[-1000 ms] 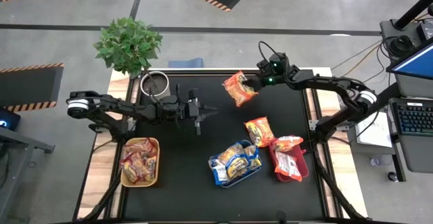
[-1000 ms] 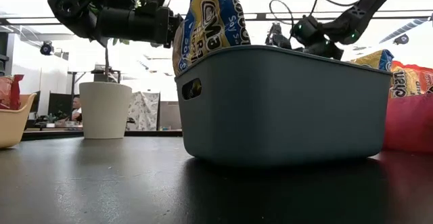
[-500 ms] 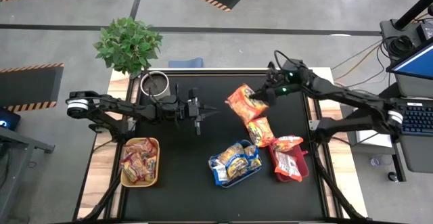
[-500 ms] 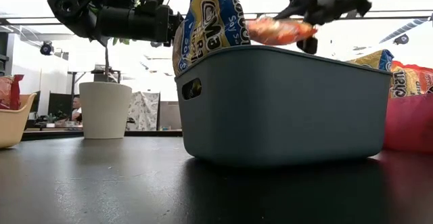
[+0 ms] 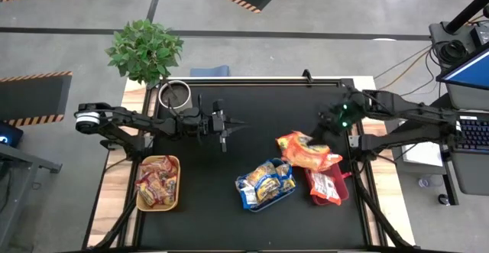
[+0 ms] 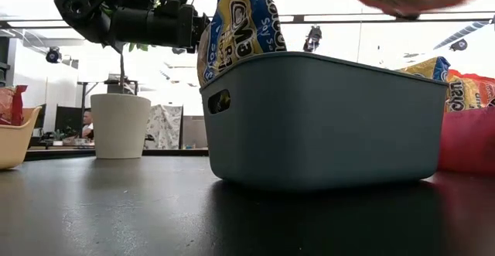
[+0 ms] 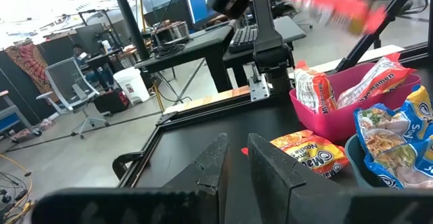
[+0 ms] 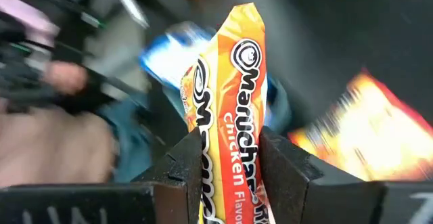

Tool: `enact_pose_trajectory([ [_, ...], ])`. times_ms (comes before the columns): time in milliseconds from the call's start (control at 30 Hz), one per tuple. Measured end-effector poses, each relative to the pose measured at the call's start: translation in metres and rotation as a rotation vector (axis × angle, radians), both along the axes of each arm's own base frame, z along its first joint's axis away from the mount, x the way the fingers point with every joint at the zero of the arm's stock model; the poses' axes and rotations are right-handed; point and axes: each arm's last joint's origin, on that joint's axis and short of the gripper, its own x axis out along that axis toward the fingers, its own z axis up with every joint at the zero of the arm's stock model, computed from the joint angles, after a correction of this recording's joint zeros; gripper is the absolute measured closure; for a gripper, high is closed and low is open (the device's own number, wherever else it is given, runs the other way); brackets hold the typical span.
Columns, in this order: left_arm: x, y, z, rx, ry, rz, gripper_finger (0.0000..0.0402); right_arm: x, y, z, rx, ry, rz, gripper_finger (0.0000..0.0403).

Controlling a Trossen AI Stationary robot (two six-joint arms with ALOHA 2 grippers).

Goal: Sort Maruchan noodles
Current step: Put the top orange noodle pack into the red bin

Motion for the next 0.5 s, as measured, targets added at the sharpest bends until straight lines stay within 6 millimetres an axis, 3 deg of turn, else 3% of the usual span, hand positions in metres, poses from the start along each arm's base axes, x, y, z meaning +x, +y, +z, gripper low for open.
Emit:
enact_pose_trajectory([
  [167,0.000,0.000,0.000,-0.002,0.000,0.000,0.0361,-0.017,0.020,-0.005,-0.087,0.282,-0.033,0.0291],
  [500,0.000,0.000,0.000,-0.004,-0.001,0.000,0.0361,-0.012,0.050,-0.035,-0.146,0.455,0.027,0.0291],
])
